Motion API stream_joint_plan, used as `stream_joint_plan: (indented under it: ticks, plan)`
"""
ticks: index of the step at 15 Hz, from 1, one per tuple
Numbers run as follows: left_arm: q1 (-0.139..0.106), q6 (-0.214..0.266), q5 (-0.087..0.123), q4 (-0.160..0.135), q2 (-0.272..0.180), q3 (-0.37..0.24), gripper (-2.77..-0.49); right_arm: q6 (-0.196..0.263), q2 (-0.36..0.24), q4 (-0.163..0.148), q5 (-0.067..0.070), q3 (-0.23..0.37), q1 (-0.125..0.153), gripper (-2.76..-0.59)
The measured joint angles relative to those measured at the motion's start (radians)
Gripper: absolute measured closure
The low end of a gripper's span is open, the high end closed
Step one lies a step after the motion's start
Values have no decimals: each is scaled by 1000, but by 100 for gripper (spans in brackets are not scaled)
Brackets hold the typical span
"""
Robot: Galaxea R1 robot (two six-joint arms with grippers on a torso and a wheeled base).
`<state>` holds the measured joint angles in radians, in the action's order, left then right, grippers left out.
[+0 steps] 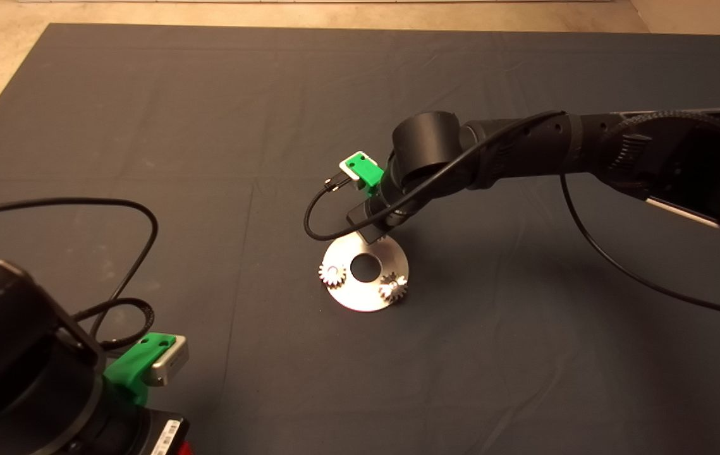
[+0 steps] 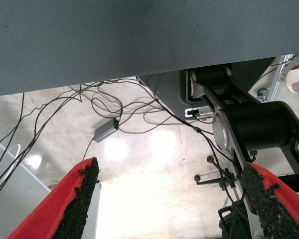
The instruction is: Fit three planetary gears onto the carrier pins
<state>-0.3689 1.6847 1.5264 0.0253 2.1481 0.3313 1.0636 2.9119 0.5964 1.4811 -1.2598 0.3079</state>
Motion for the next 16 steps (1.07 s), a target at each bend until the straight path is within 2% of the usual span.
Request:
stream_joint_plan:
  ticks: [7,9,11,16]
  plan:
    - [0,0,0,-1,11,0,-204,1,-1,0,-3,0,0,-110]
    - [0,0,0,-1,16,0,-204,12,0,0,-4,0,0,-110]
    - [0,0,0,-1,16,0,-204,44,0,0,-4,0,0,-110]
    - [0,0,0,-2,16,0,-204,46,0,0,-6,0,0,-110]
